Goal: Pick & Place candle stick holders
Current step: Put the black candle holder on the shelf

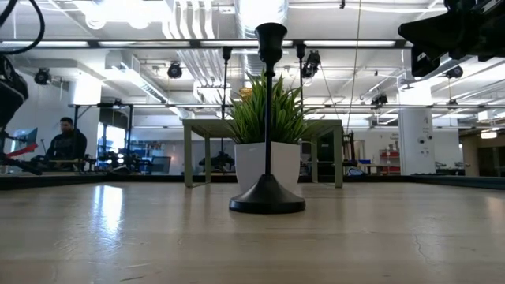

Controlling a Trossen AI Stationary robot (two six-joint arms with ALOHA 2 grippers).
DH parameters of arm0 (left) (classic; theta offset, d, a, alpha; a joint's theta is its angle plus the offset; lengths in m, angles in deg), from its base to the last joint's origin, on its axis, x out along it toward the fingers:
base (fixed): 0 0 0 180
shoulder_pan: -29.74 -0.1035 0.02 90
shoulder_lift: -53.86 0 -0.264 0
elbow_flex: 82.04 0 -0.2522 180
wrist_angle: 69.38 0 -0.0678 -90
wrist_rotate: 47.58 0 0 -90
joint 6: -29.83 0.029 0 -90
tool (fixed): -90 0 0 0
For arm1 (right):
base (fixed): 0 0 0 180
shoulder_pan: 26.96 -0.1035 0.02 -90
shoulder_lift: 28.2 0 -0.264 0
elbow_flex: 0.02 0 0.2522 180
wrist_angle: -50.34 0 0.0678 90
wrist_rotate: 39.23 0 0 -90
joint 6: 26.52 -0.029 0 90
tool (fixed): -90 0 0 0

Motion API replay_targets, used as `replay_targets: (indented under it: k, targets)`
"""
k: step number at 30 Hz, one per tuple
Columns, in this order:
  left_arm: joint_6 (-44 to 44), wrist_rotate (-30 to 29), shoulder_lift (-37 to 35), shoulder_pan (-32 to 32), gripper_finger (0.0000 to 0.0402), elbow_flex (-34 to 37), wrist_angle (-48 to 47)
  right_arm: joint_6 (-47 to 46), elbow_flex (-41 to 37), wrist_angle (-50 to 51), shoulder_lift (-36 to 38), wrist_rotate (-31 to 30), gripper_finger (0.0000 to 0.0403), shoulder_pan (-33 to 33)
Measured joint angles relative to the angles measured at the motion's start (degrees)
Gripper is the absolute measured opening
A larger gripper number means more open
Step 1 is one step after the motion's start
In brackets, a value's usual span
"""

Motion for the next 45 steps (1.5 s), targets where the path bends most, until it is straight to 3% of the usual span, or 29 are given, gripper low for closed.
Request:
replay_targets:
  k: [15, 22, 33, 39, 45]
  targets:
    - [0.27, -2.1, 4.43, -0.04, 0.0259, 0.33, 1.71, 0.02, 0.0, 0.0, 0.0, -0.01, 0.0008, 0.02]
    - [0.94, -2.87, 5.39, -0.04, 0.0186, 0.61, 3.34, 0.01, 0.0, 0.0, 0.0, -0.01, 0.0008, 0.0]
    - [2.19, -7.77, 5.37, -0.08, 0.0019, 0.87, 5.23, -0.04, 0.0, 0.0, 0.0, 0.0, 0.0008, 0.0]
    - [3.17, -13.44, 5.37, -0.07, 0.0017, 0.87, 7.27, -0.1, 0.0, 0.0, -0.02, 0.0, 0.0008, 0.0]
    - [7.66, -20.04, 5.37, -0.37, 0.0017, 0.86, 17.44, 0.02, 0.0, 0.0, -0.02, 0.0, 0.0008, 0.01]
